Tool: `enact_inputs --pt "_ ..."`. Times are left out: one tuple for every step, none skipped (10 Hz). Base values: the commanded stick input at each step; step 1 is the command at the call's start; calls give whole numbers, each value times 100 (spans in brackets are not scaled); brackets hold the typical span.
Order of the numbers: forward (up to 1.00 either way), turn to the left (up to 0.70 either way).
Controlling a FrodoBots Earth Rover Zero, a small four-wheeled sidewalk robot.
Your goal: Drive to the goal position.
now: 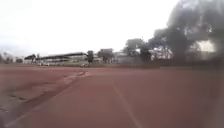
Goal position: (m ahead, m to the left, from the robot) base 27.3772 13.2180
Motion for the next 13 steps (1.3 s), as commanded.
enact_inputs --pt "70 2" --pt "70 2" --pt "70 2" --pt "70 2" --pt "70 2" --pt "70 2" --pt "70 2" --pt "70 2" --pt "70 2" --pt "70 2" --pt "70 2" --pt "70 2" --pt "70 2"
